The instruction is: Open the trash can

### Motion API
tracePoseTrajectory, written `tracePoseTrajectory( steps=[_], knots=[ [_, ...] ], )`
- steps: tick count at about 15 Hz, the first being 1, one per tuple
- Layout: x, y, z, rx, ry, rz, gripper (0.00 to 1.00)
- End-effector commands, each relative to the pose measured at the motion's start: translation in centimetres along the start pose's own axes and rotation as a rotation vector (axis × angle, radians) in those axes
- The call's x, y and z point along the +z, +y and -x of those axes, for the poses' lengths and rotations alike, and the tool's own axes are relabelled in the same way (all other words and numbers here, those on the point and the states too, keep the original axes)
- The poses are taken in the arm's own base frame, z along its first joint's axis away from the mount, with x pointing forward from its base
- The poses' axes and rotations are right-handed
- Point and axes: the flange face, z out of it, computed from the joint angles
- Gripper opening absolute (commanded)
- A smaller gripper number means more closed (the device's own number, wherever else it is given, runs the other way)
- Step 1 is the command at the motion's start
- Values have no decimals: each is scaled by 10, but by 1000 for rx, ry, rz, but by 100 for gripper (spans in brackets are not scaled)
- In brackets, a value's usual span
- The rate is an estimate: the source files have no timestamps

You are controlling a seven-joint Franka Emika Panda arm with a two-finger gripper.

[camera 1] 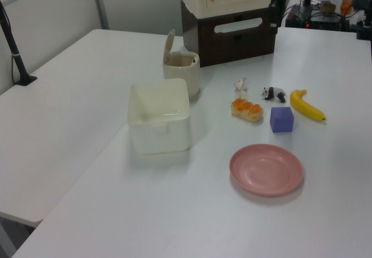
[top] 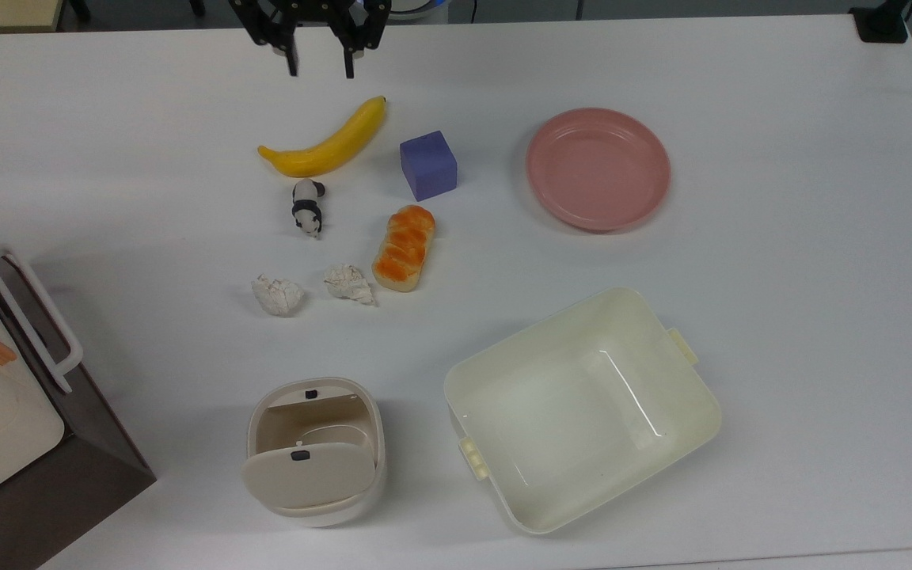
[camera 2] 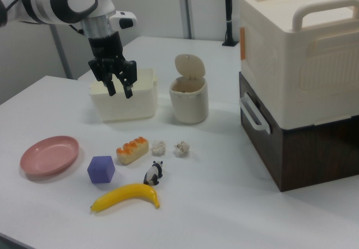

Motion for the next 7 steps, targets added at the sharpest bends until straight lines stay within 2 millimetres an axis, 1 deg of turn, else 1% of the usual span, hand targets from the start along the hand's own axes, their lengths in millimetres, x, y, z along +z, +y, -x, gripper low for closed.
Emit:
tracePoseTrajectory(
  steps=[1, 7],
  knots=[
    [1, -13, 11, -34, -31, 32, 100],
    [-1, -15, 11, -23, -27, 23, 100]
  ],
)
